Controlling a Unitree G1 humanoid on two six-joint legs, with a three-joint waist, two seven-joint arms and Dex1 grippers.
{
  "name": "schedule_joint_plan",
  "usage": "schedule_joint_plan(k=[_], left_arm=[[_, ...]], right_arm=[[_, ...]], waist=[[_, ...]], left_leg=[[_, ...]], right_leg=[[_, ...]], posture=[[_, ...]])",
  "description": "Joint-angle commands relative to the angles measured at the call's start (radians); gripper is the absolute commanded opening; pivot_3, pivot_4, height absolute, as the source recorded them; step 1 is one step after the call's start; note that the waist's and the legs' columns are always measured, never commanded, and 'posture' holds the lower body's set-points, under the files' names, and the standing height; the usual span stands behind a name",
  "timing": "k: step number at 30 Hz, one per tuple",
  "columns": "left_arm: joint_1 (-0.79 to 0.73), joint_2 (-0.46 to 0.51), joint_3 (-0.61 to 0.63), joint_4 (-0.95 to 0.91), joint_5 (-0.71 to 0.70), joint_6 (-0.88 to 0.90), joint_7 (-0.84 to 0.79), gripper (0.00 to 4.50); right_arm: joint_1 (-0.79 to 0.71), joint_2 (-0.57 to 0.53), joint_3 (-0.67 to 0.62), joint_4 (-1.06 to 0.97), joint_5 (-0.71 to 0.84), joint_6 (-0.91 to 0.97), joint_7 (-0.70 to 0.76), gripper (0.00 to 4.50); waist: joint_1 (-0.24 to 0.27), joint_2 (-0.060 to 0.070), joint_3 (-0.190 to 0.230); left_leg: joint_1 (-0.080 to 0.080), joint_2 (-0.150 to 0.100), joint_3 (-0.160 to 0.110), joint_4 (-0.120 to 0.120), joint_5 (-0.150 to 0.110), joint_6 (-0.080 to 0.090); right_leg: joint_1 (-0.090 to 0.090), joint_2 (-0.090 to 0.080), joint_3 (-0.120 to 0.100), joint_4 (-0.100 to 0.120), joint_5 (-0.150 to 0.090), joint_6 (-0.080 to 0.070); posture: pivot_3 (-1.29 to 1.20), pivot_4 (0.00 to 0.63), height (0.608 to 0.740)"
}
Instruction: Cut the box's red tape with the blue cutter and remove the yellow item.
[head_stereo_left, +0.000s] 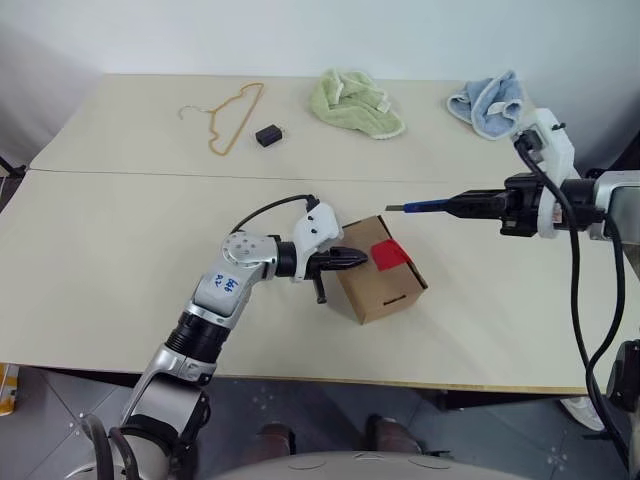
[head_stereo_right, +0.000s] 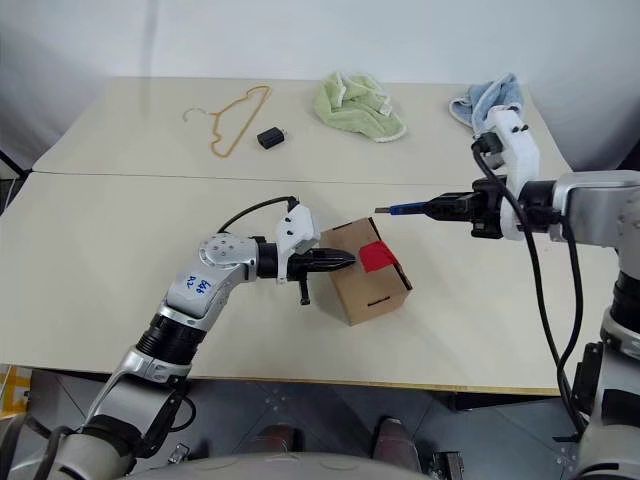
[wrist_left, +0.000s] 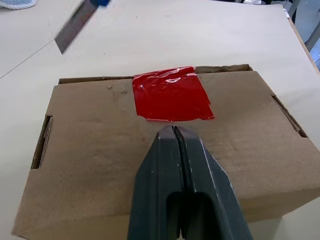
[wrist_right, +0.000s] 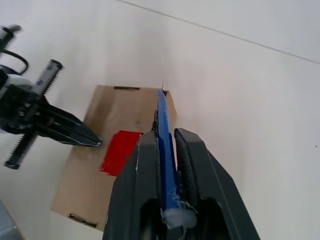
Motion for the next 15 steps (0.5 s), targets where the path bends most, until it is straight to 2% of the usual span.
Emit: schedule_joint_plan(k=[1,15], left_arm=[[0.003,0.008,-0.019,0.004,0.016,0.016,-0.004,0.00],[0.001,0.008,-0.020,0.000,0.018,0.021,-0.006,0.00]], right_arm=[[-0.003,0.004,0.003,-0.015,-0.021,-0.027,0.002,0.15],[0.024,0.032,-0.005,-0.045,-0.026,-0.011,0.004,0.15]], waist=[[0.000,0.000,0.000],[0.000,0.000,0.000]], left_leg=[[0.000,0.000,0.000,0.000,0.000,0.000],[0.000,0.000,0.000,0.000,0.000,0.000]], right_leg=[[0.000,0.000,0.000,0.000,0.000,0.000],[0.000,0.000,0.000,0.000,0.000,0.000]], posture=[[0.00,0.150,0.740],[0.00,0.150,0.740]])
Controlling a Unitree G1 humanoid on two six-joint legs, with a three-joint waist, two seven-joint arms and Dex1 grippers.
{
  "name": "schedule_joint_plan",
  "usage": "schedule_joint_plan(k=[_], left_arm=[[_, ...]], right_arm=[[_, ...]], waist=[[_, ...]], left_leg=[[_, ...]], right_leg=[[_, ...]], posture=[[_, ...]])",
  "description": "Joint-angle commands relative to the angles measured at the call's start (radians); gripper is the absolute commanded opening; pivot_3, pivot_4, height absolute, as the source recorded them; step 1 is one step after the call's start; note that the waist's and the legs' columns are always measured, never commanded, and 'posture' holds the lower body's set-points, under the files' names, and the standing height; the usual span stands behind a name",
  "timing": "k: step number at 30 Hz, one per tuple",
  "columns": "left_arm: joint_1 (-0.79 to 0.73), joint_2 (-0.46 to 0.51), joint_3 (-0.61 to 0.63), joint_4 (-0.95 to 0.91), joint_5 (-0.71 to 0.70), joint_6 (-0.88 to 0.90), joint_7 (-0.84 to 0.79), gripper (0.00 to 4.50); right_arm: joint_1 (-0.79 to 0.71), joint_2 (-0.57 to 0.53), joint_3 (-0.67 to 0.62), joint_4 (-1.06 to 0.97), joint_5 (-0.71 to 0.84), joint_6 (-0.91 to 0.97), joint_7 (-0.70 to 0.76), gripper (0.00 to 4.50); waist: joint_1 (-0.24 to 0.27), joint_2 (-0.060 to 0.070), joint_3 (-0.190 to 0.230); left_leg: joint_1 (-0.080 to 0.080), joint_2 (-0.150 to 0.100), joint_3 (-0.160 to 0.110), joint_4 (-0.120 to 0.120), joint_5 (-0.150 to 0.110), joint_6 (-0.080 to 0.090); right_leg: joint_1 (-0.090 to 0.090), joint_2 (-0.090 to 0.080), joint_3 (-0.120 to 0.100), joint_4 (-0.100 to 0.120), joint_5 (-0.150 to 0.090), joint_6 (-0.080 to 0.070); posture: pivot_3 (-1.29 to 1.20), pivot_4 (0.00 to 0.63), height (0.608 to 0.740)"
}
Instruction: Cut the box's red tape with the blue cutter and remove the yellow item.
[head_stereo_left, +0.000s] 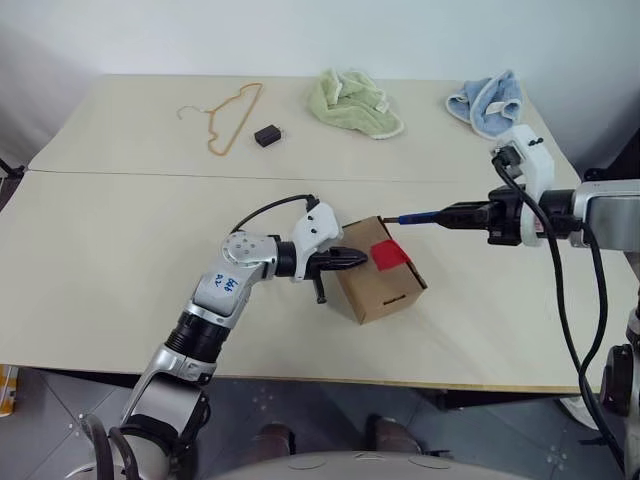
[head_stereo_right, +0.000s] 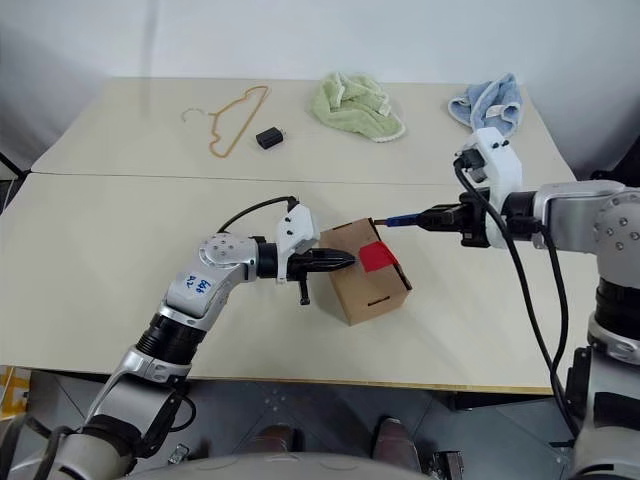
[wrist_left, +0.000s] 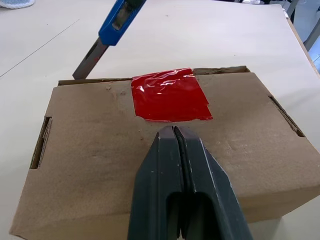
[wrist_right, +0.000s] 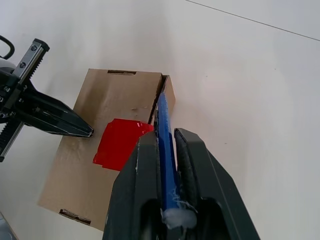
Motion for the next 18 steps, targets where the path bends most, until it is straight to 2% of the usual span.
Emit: schedule_joint_plan(k=[1,9,18], left_arm=[[0.002,0.008,-0.021,-0.001,0.018,0.017,-0.003,0.00],[0.004,0.011,-0.021,-0.004,0.019,0.021,-0.003,0.00],[0.004,0.013,-0.024,-0.005,0.019,0.022,-0.007,0.00]], right_arm=[[-0.001,0.003,-0.035,-0.032,-0.001,-0.015,0.002,0.15],[-0.057,0.008,-0.048,0.002,-0.014,-0.030,0.007,0.15],[-0.010,0.016,-0.042,-0.025,-0.010,-0.014,0.010,0.15]], waist=[[0.000,0.000,0.000],[0.000,0.000,0.000],[0.000,0.000,0.000]], left_leg=[[0.000,0.000,0.000,0.000,0.000,0.000],[0.000,0.000,0.000,0.000,0.000,0.000],[0.000,0.000,0.000,0.000,0.000,0.000]], right_leg=[[0.000,0.000,0.000,0.000,0.000,0.000],[0.000,0.000,0.000,0.000,0.000,0.000],[0.000,0.000,0.000,0.000,0.000,0.000]], posture=[[0.00,0.150,0.740],[0.00,0.150,0.740],[0.00,0.150,0.740]])
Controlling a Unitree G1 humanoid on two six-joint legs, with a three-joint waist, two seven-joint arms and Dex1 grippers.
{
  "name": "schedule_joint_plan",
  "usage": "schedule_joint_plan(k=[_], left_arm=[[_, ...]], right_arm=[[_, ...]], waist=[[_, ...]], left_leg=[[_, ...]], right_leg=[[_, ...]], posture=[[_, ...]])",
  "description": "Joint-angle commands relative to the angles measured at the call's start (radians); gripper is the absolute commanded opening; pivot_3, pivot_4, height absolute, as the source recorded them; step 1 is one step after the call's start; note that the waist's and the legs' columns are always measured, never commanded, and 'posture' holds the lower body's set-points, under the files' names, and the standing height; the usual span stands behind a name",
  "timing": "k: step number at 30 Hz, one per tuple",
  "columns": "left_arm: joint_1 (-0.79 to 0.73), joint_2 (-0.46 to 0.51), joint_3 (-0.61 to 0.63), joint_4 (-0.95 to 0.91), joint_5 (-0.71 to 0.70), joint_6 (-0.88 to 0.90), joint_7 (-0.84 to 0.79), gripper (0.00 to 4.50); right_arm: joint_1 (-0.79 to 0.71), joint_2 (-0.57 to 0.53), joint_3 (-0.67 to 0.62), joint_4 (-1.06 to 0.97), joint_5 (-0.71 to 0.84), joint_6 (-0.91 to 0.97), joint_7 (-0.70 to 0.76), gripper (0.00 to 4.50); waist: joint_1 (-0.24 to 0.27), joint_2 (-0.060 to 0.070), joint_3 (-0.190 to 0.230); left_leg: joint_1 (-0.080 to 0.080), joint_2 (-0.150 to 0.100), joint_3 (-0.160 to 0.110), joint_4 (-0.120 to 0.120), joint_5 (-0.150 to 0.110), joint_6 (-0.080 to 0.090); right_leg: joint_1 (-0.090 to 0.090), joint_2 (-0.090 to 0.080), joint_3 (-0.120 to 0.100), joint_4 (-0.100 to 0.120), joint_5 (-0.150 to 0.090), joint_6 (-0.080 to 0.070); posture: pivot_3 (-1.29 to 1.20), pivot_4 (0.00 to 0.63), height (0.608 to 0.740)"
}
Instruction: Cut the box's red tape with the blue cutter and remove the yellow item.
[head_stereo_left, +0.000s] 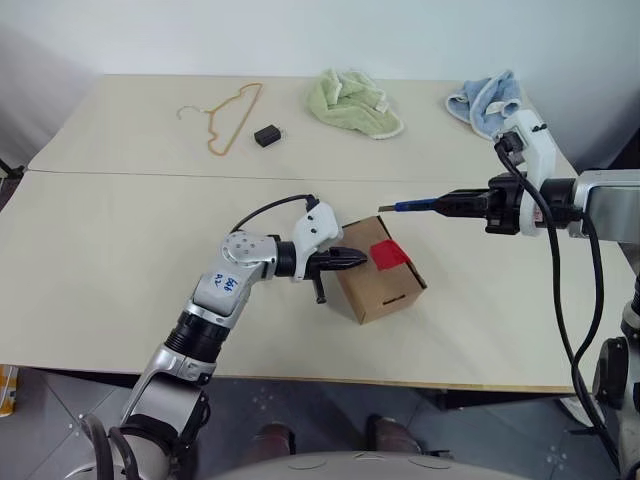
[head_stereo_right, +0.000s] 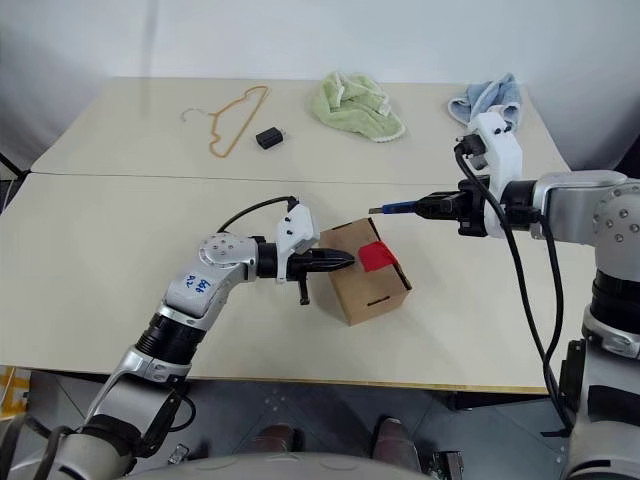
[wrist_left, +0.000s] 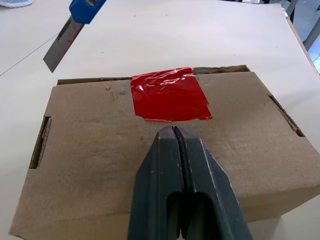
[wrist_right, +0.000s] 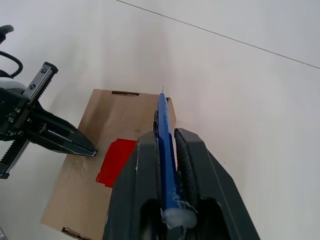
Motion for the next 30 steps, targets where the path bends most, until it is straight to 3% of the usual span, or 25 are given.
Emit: schedule_joint_plan(k=[1,15,30], left_arm=[[0.004,0.011,-0.024,-0.003,0.020,0.017,-0.005,0.00],[0.000,0.008,-0.029,0.001,0.021,0.019,-0.006,0.00],[-0.033,0.007,-0.110,0.045,0.100,0.079,0.029,0.00]], right_arm=[[0.028,-0.008,-0.024,-0.044,0.007,-0.001,0.011,0.15],[0.055,-0.001,-0.035,-0.082,0.033,0.059,0.019,0.15],[-0.068,-0.089,0.123,0.044,0.218,0.083,-0.062,0.15]], waist=[[0.000,0.000,0.000],[0.000,0.000,0.000],[0.000,0.000,0.000]], left_leg=[[0.000,0.000,0.000,0.000,0.000,0.000],[0.000,0.000,0.000,0.000,0.000,0.000],[0.001,0.000,0.000,0.000,0.000,0.000]], right_leg=[[0.000,0.000,0.000,0.000,0.000,0.000],[0.000,0.000,0.000,0.000,0.000,0.000],[0.000,0.000,0.000,0.000,0.000,0.000]], posture=[[0.00,0.150,0.740],[0.00,0.150,0.740],[0.00,0.150,0.740]])
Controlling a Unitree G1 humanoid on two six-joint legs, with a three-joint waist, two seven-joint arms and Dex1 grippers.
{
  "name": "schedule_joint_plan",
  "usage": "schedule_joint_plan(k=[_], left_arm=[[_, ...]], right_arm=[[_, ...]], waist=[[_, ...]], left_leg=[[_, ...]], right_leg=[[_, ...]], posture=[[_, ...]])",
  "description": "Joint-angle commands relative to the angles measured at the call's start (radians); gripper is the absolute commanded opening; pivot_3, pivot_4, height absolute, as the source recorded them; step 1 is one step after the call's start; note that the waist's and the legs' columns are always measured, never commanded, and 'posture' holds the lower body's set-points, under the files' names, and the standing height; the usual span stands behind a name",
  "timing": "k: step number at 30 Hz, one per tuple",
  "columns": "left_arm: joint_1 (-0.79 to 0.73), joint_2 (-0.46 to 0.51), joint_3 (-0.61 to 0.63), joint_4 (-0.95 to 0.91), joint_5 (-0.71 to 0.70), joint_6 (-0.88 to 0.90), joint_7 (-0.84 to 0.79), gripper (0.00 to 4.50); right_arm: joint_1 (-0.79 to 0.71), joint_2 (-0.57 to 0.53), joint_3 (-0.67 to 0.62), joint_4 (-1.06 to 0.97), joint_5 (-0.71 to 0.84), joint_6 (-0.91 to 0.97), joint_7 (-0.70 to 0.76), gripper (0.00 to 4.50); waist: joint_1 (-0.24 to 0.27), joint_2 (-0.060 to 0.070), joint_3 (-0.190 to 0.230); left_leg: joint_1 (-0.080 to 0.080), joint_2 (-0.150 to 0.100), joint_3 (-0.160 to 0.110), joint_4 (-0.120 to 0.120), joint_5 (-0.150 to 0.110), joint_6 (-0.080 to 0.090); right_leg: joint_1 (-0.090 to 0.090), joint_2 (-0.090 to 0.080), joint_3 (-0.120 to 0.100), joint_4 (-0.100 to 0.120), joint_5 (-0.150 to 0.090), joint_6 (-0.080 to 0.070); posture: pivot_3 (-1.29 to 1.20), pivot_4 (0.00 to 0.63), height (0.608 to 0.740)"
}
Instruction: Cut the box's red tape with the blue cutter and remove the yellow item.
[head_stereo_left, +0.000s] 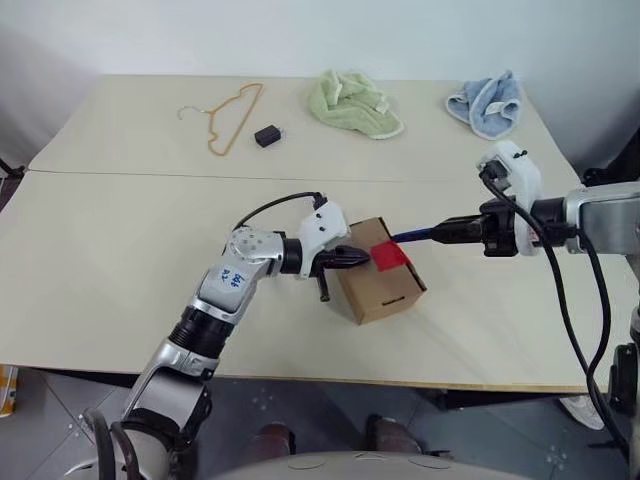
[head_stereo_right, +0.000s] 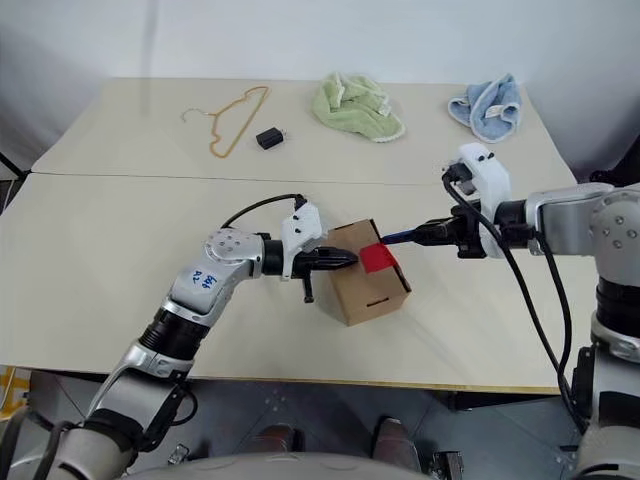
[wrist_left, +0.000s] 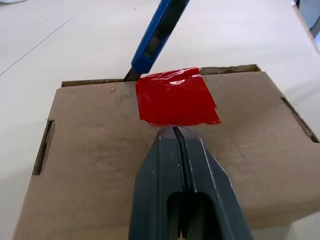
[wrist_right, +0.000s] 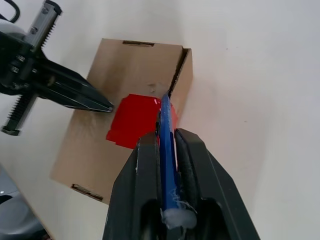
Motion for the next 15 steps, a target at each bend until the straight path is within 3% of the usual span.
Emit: schedule_joint_plan(k=[1,15], left_arm=[[0.011,0.016,-0.070,0.038,0.063,0.058,-0.001,0.00],[-0.009,0.051,-0.156,0.041,0.087,0.219,-0.036,0.00]], right_arm=[[-0.062,-0.020,0.026,0.036,0.102,0.005,-0.042,0.15],[-0.144,-0.118,0.170,0.147,0.384,0.005,-0.251,0.15]], waist=[[-0.001,0.000,0.000],[-0.001,0.000,-0.002]], left_leg=[[0.000,0.000,0.000,0.000,0.000,0.000],[0.003,0.000,0.000,0.000,0.000,0.000]], right_leg=[[0.000,0.000,0.000,0.000,0.000,0.000],[0.003,0.000,0.000,0.000,0.000,0.000]], posture=[[0.00,0.150,0.740],[0.00,0.150,0.740]])
